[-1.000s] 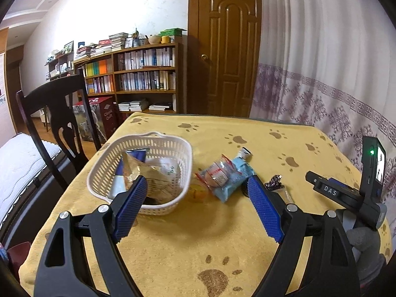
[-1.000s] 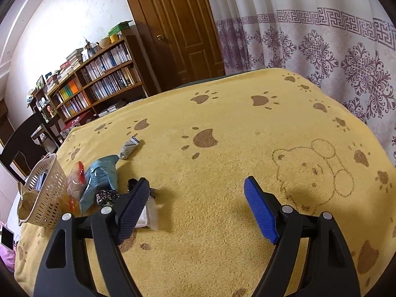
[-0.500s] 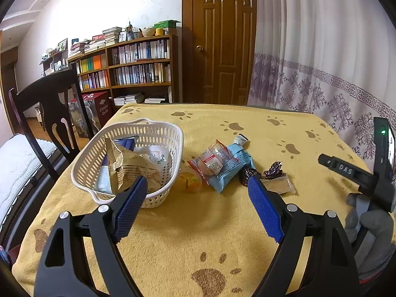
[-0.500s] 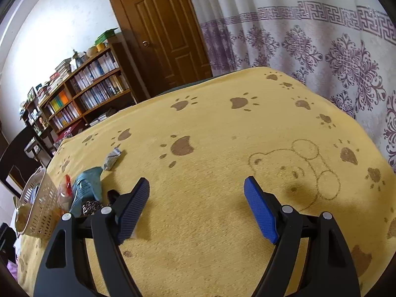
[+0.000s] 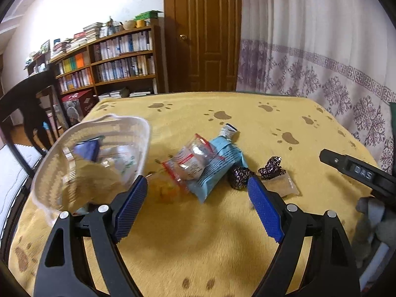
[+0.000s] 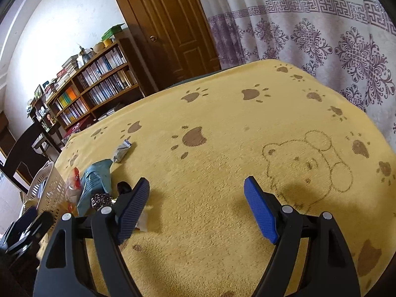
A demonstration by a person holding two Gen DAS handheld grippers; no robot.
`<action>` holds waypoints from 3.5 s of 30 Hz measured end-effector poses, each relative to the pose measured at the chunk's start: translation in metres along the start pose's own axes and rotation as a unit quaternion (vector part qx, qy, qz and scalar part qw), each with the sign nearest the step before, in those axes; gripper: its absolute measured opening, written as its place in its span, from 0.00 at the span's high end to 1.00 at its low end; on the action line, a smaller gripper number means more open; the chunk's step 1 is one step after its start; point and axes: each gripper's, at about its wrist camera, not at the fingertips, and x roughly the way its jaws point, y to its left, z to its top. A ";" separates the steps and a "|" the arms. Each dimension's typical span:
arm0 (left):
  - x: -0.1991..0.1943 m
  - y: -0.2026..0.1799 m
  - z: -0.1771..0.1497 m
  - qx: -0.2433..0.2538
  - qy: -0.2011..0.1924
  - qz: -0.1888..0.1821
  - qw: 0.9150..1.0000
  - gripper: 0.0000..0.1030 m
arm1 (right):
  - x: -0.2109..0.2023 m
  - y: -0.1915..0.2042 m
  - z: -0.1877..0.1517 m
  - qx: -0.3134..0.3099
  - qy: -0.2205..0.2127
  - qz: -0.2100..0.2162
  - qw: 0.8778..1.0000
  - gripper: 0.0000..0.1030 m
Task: Organize snacks
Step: 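Move both tools away from the basket toward the remaining candies and wrappers, then grasp the clear rectangular rice-cake packet with the right tool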
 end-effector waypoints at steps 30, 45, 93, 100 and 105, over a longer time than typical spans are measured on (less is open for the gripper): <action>0.037 0.014 0.009 0.160 -0.083 -0.060 0.982 0.18 | 0.002 0.004 -0.002 -0.005 0.005 0.010 1.000 0.24; 0.049 -0.002 0.012 0.183 -0.058 -0.056 0.980 0.18 | 0.001 0.010 -0.004 -0.016 0.004 0.011 1.000 0.24; -0.066 0.023 -0.019 0.115 -0.095 -0.157 0.976 0.16 | 0.049 0.118 -0.047 -0.218 0.118 0.003 0.969 0.16; -0.052 0.015 -0.021 0.117 -0.073 -0.152 0.979 0.16 | 0.039 0.101 -0.043 -0.196 0.110 0.005 0.974 0.27; -0.039 -0.004 -0.026 0.129 -0.043 -0.157 0.978 0.16 | 0.032 0.062 -0.031 -0.166 0.101 -0.006 0.981 0.27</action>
